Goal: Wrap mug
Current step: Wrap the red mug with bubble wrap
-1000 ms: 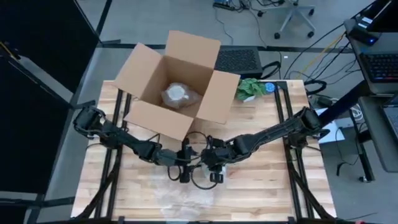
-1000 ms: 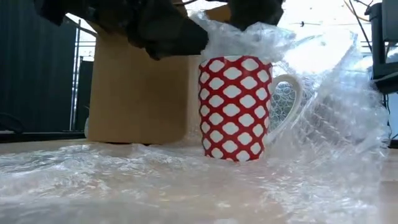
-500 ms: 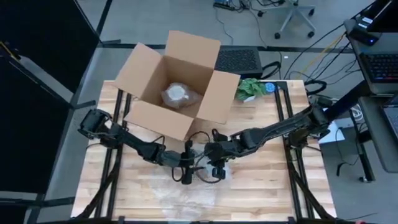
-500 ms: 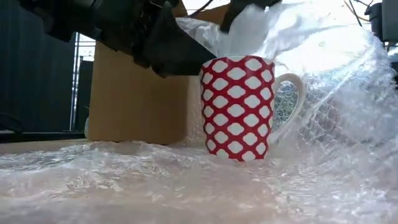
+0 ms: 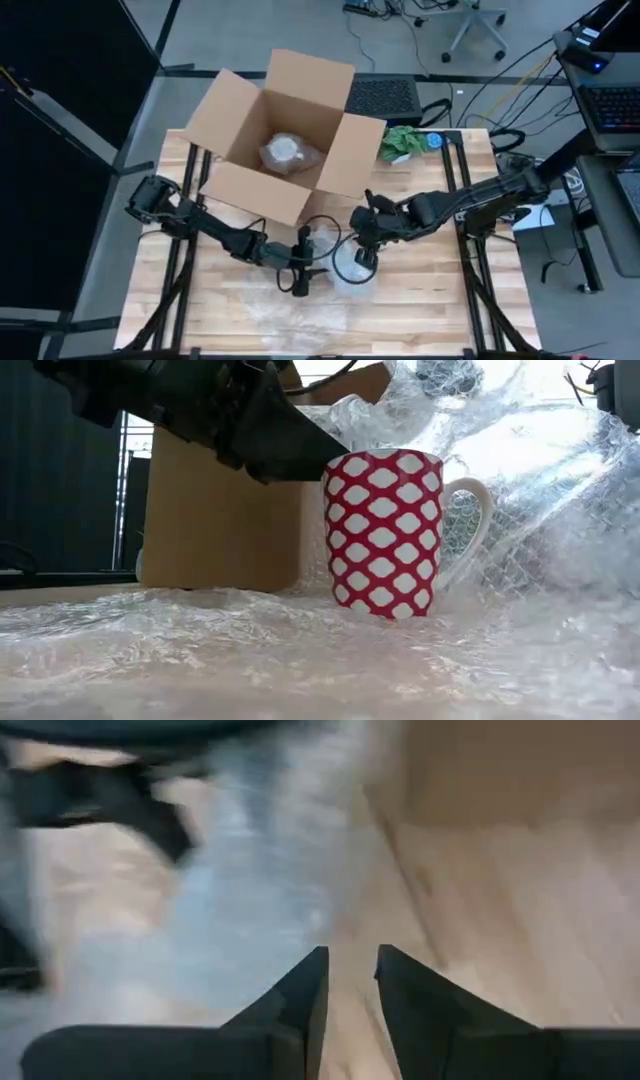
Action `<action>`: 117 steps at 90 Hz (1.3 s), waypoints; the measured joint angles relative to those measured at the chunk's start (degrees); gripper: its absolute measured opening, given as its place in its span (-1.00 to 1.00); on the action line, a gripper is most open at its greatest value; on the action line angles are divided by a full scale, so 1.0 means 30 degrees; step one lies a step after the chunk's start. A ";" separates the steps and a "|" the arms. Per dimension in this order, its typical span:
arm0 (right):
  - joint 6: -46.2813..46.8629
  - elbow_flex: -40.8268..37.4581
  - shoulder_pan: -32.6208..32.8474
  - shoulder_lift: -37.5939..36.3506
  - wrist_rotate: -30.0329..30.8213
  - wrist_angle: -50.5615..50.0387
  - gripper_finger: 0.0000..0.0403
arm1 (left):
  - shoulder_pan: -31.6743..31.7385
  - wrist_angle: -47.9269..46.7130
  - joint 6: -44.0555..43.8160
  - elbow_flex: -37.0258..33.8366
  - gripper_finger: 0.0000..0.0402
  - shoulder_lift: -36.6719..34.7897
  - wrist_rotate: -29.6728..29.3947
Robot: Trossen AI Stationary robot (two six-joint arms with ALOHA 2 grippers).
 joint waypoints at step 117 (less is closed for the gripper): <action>0.0865 -0.1080 -0.0156 0.7755 -0.2072 0.4946 0.32 | -0.0023 -0.0784 -0.0422 0.0095 -0.11 -0.0539 0.0268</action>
